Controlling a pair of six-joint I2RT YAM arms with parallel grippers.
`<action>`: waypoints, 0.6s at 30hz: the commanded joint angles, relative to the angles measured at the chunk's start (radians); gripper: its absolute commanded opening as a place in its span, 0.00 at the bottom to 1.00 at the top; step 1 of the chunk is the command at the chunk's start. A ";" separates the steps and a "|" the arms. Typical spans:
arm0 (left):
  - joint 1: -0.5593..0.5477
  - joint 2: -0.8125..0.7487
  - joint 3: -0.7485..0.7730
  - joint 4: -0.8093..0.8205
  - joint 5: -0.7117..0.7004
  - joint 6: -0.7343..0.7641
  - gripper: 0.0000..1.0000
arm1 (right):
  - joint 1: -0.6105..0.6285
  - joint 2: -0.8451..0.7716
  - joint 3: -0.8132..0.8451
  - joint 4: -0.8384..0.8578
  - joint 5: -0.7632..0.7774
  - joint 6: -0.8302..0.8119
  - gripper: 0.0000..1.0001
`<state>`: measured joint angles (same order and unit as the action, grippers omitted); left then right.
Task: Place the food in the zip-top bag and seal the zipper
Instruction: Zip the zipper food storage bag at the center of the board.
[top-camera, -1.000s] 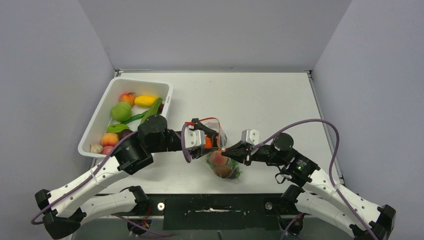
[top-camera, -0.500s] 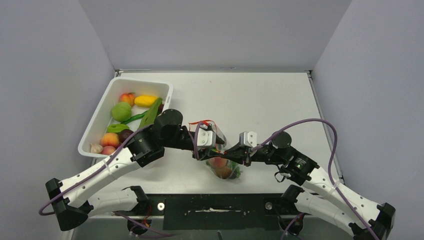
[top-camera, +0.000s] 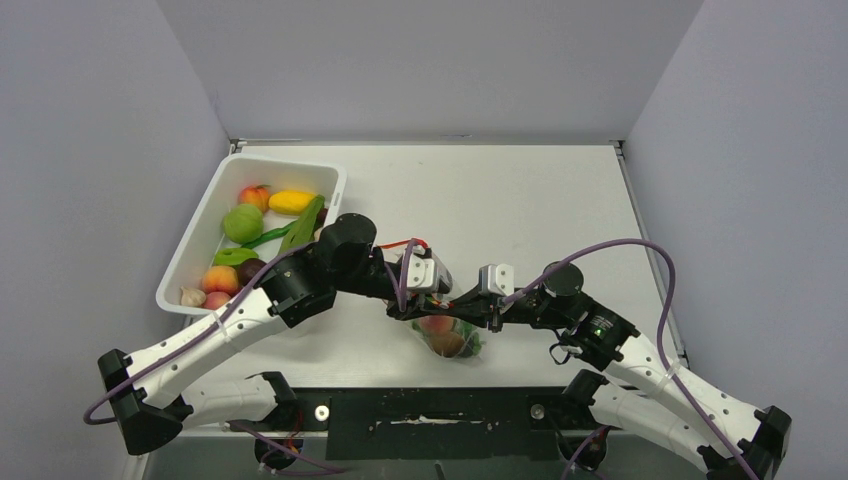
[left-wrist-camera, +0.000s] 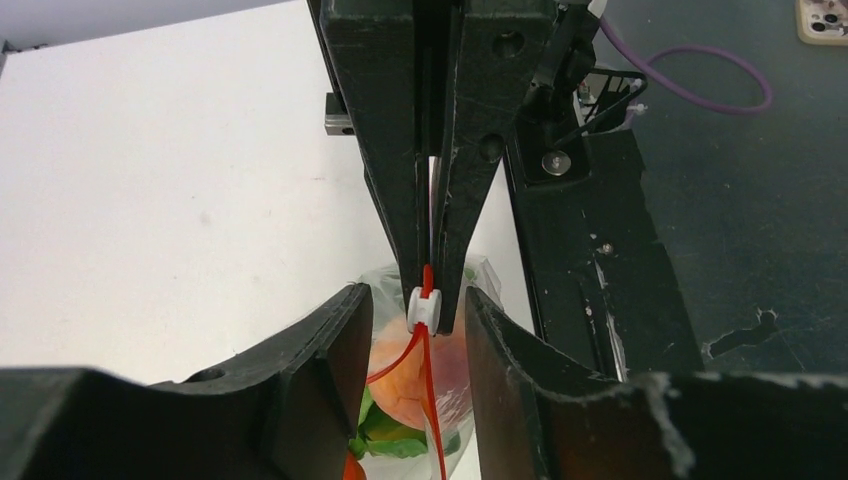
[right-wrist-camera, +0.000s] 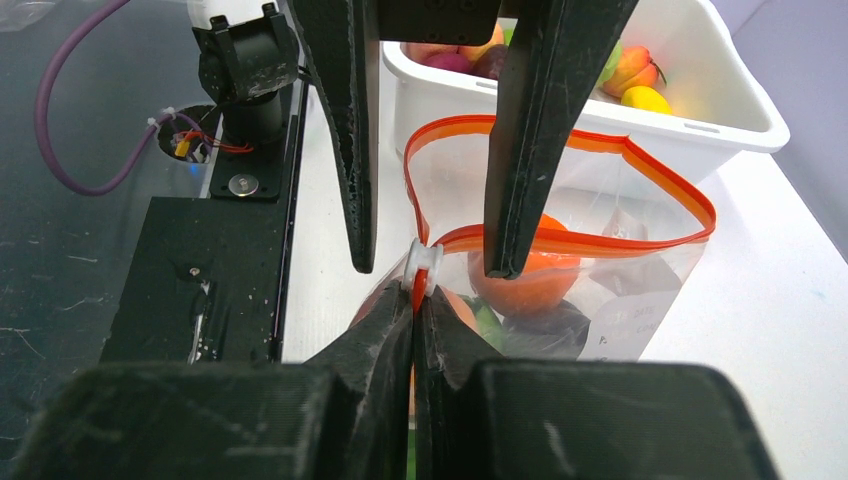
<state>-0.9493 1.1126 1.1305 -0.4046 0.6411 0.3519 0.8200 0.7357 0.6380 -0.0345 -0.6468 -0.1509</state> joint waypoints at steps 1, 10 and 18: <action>0.001 0.006 0.052 -0.043 0.054 0.030 0.38 | 0.006 -0.010 0.052 0.056 0.004 -0.015 0.00; 0.003 0.020 0.051 -0.096 0.059 0.105 0.00 | 0.016 0.010 0.060 0.065 0.022 -0.016 0.00; 0.031 0.026 0.079 -0.139 0.023 0.123 0.00 | 0.020 -0.103 -0.012 0.111 0.155 -0.030 0.00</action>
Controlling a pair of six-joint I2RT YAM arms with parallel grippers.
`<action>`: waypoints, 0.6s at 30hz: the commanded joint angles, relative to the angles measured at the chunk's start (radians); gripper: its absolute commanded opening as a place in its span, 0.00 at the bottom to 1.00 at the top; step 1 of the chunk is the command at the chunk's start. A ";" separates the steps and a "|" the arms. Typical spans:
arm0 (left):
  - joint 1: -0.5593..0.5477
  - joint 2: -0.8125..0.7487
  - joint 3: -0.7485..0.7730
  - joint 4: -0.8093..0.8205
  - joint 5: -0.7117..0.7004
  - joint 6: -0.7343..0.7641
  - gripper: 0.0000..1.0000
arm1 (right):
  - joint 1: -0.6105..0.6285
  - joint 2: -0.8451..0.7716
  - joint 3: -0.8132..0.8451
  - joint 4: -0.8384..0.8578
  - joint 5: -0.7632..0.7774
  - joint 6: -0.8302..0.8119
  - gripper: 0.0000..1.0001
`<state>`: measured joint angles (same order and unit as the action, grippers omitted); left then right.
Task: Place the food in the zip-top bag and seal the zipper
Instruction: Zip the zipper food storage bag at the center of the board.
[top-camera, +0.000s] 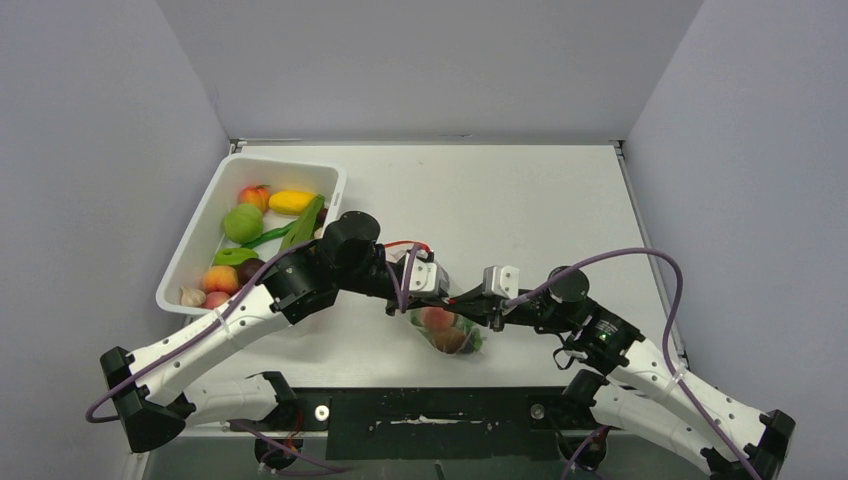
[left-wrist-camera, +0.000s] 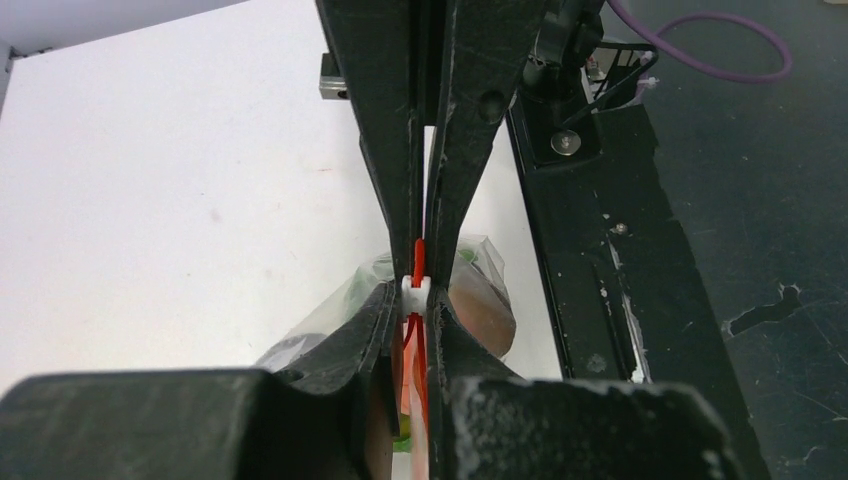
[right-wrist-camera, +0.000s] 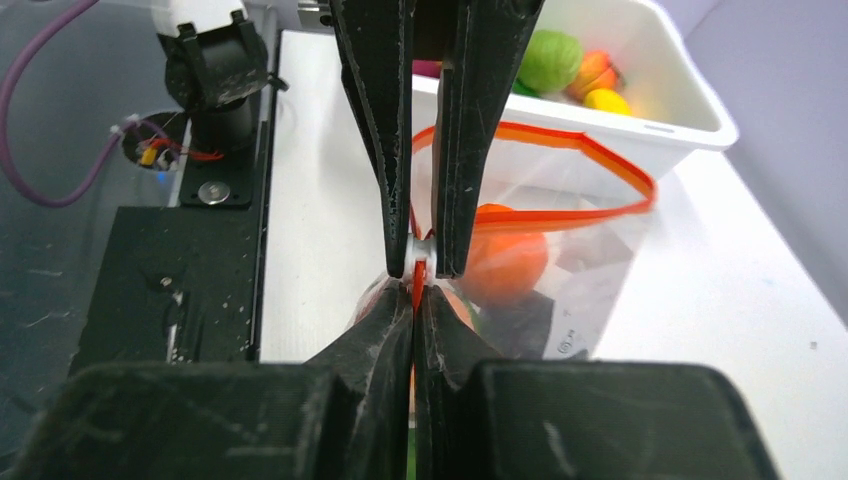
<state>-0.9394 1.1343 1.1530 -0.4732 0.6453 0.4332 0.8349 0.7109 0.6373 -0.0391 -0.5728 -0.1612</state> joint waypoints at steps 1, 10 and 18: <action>0.025 0.006 0.061 -0.078 0.013 0.046 0.00 | 0.006 -0.088 -0.021 0.126 0.087 -0.015 0.00; 0.045 0.030 0.110 -0.153 -0.012 0.063 0.00 | 0.005 -0.119 -0.046 0.153 0.146 0.018 0.00; 0.054 0.013 0.107 -0.171 -0.026 0.076 0.00 | 0.005 -0.131 -0.063 0.144 0.172 0.021 0.00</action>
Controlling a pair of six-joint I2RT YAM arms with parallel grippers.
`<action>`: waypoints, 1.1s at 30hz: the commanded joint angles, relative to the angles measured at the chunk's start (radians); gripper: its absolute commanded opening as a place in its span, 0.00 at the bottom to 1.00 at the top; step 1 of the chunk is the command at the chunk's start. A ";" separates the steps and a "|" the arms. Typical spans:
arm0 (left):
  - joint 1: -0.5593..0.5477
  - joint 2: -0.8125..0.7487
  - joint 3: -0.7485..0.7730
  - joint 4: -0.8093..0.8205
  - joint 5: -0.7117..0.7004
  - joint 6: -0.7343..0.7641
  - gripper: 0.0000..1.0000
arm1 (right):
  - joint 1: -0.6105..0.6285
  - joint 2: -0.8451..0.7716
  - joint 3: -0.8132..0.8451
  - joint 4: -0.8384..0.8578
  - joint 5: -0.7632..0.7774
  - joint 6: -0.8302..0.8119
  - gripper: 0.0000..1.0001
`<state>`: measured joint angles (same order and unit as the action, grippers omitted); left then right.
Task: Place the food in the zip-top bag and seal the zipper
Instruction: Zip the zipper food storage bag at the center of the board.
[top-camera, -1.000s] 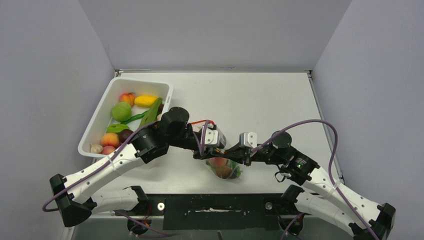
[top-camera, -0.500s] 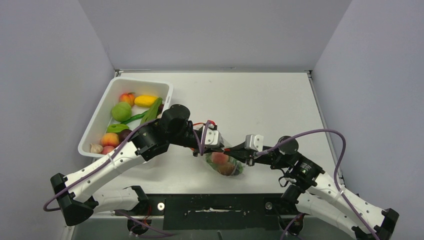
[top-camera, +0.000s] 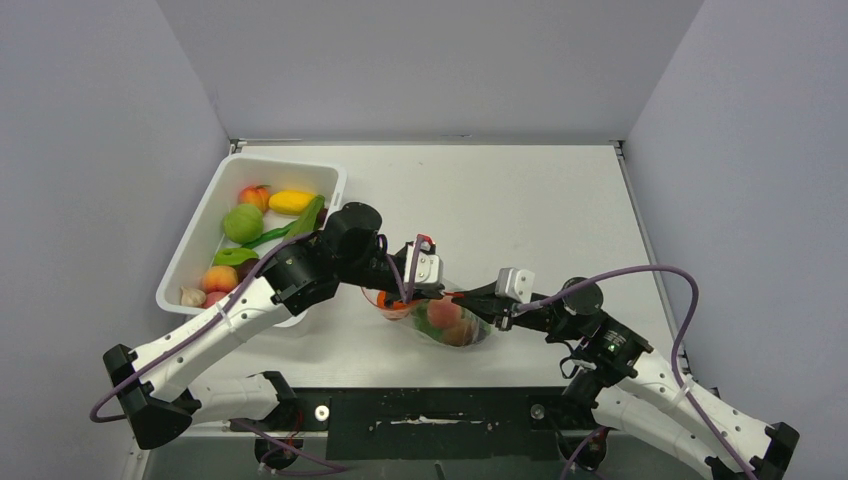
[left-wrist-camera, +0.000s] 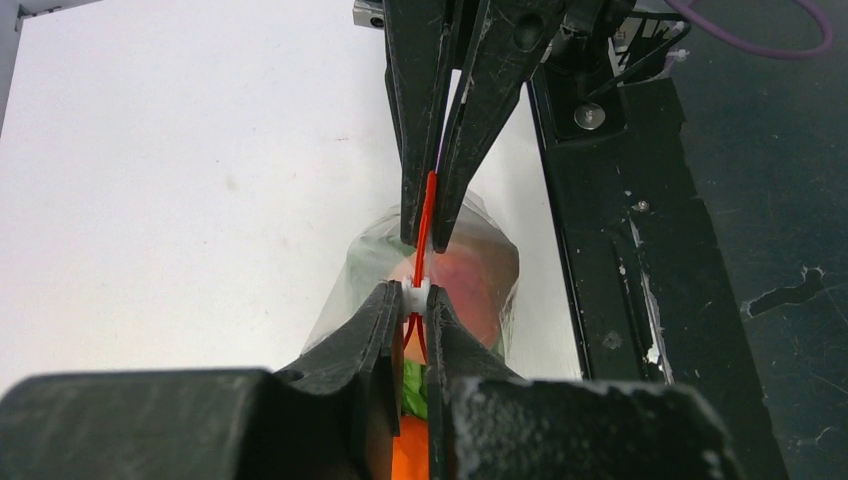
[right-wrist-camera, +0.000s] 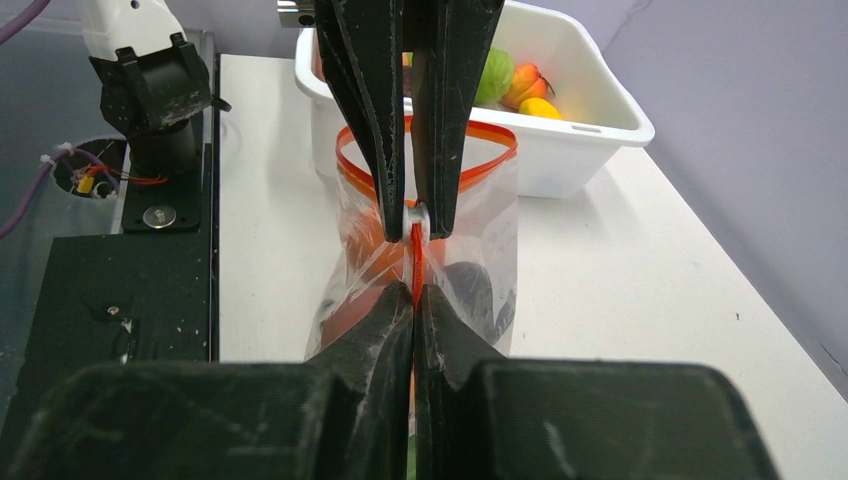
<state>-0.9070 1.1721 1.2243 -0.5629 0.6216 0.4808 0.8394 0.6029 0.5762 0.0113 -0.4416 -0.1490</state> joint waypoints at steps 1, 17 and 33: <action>0.022 -0.026 0.034 -0.079 -0.002 0.028 0.00 | 0.001 -0.022 -0.007 0.100 0.040 0.016 0.00; 0.022 0.012 0.048 -0.056 0.040 0.025 0.00 | 0.001 0.131 0.069 0.091 -0.008 0.036 0.33; 0.024 0.011 0.087 -0.120 -0.020 0.043 0.00 | 0.003 0.045 0.042 0.140 0.110 0.034 0.00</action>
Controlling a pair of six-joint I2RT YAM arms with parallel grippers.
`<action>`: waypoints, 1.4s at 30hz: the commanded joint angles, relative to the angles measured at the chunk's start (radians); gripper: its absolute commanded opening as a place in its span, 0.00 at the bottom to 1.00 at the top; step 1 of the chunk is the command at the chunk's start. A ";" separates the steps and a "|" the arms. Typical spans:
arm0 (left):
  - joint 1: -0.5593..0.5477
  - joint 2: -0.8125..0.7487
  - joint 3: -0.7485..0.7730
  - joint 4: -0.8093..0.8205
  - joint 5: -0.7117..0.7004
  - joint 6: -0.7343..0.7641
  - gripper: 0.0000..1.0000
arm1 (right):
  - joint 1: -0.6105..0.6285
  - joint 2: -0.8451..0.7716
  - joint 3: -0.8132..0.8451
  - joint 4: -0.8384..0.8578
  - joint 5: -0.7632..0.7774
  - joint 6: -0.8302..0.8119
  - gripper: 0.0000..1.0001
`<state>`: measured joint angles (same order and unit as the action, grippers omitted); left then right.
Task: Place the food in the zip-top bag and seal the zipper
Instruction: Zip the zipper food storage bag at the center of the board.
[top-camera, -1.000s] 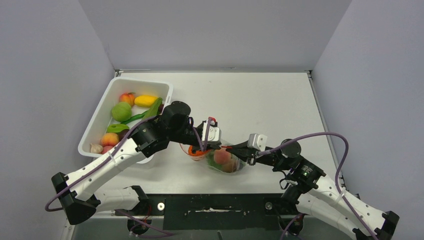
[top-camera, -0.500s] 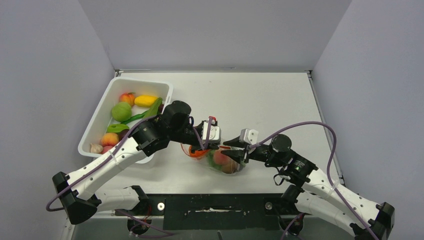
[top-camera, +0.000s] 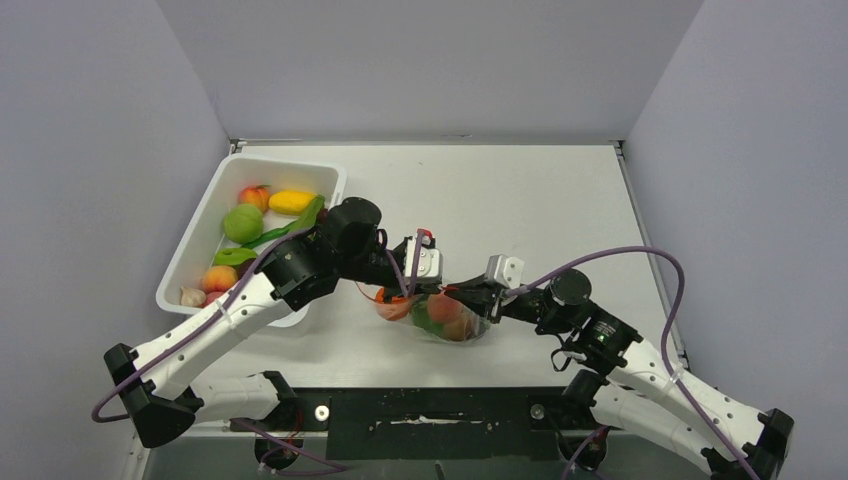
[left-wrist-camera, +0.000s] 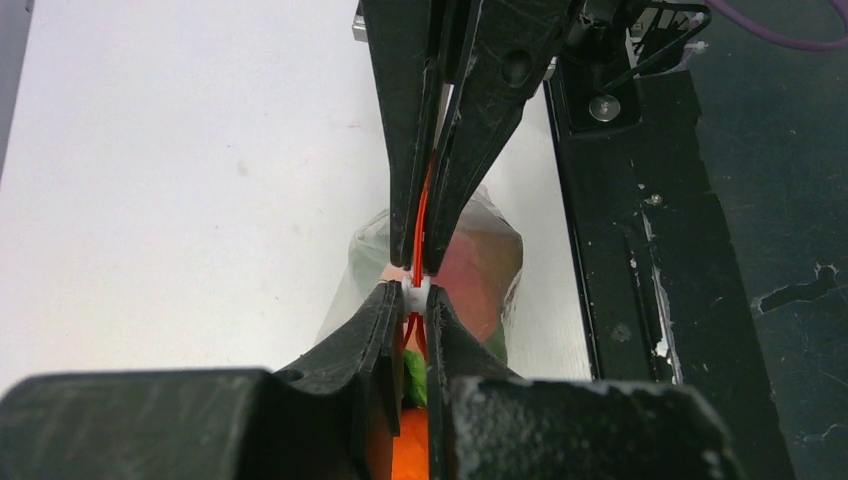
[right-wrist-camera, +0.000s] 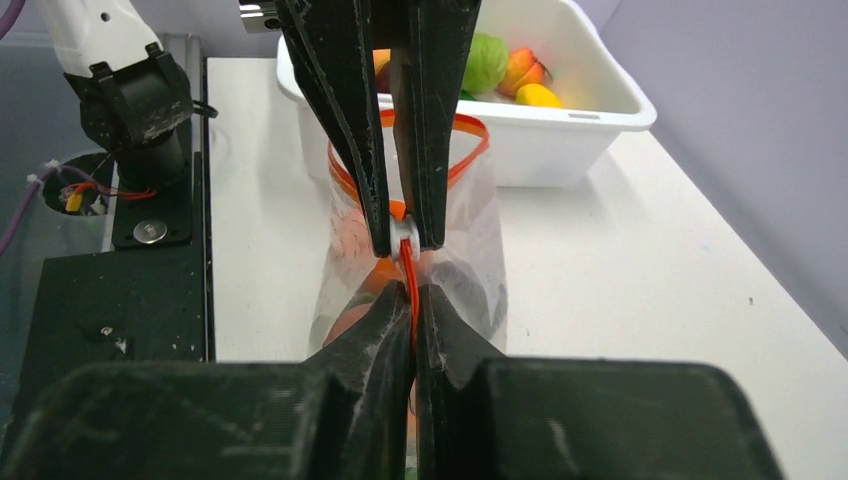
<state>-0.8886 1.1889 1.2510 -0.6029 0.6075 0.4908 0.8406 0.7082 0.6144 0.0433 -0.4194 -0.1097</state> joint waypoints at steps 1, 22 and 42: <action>0.009 -0.006 0.064 -0.089 -0.014 0.036 0.00 | 0.002 -0.066 0.002 0.109 0.098 -0.004 0.00; 0.059 -0.032 0.066 -0.146 -0.056 0.029 0.00 | -0.002 -0.147 -0.082 0.152 0.384 0.084 0.00; 0.088 -0.060 0.043 -0.176 -0.062 0.021 0.00 | -0.157 -0.190 -0.118 0.109 0.478 0.224 0.00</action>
<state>-0.8143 1.1896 1.2797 -0.7132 0.5316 0.5079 0.7300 0.5587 0.5034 0.1040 -0.0349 0.0933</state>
